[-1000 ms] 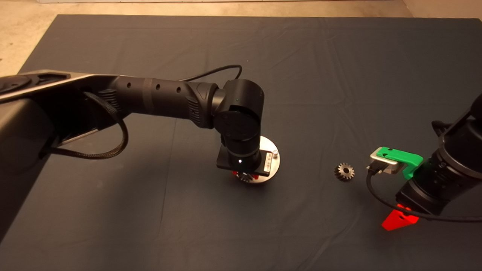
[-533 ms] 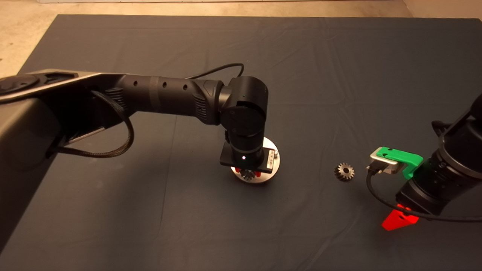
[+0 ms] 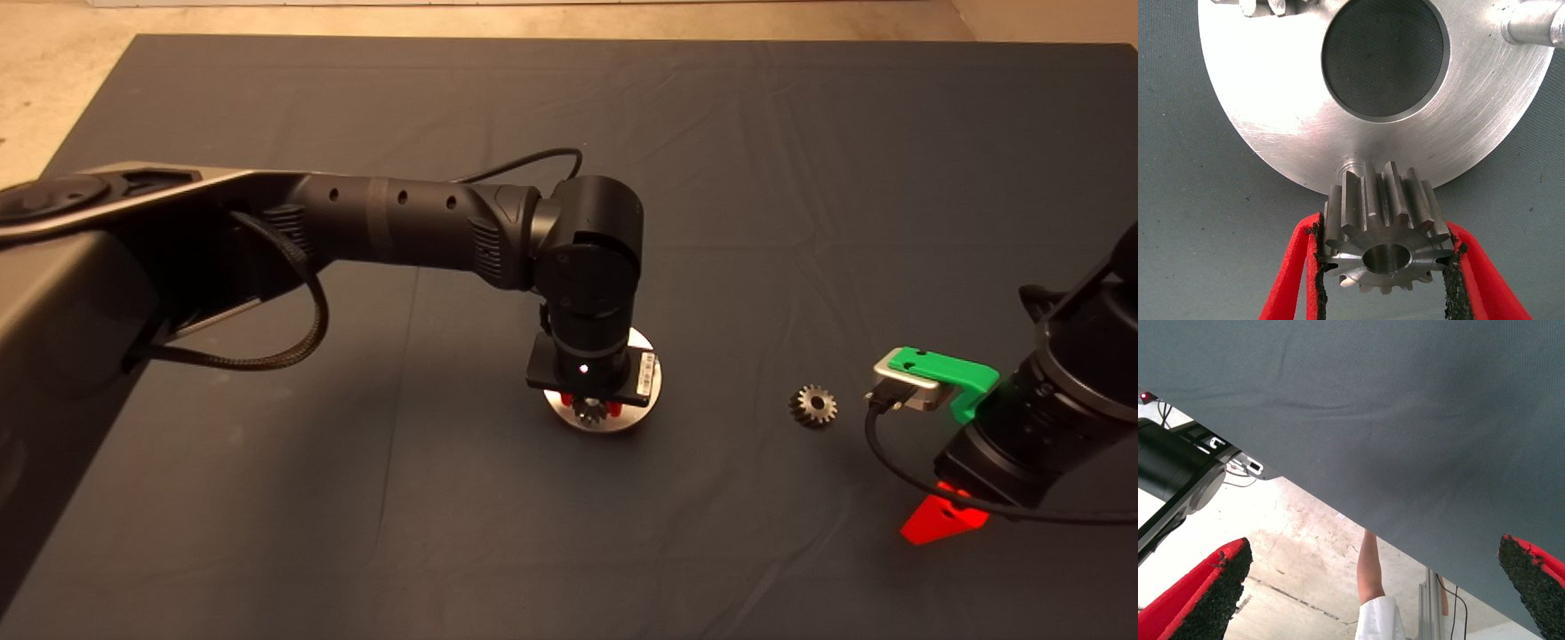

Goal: Install three planetary gears onto the carrier pins

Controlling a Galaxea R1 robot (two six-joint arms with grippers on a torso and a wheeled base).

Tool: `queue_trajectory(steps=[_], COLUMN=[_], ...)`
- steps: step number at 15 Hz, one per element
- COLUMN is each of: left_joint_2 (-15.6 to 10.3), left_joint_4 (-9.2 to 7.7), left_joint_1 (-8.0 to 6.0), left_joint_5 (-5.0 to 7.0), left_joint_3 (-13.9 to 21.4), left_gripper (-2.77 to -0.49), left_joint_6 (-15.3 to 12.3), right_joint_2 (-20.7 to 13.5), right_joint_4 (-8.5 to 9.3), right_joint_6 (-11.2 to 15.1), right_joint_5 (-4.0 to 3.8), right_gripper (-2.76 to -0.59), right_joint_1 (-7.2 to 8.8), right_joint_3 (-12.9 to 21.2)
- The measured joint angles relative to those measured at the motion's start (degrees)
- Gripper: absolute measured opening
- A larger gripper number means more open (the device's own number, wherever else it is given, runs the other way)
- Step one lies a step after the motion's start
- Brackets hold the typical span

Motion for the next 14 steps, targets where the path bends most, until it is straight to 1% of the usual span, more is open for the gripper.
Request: queue_trajectory(steps=[6,14], left_joint_2=[-0.2,-0.4], left_joint_4=[-0.66,-0.77], left_joint_1=[0.0,0.0], left_joint_5=[0.05,0.05], left_joint_3=[0.0,0.0], left_gripper=[-2.45,-2.45], left_joint_6=[0.0,0.0], right_joint_2=[0.0,0.0], right_joint_4=[0.0,0.0], right_joint_6=[0.0,0.0], right_joint_5=[-0.02,-0.02], right_gripper=[-0.6,-0.6], right_joint_1=[0.0,0.0], right_joint_3=[0.0,0.0])
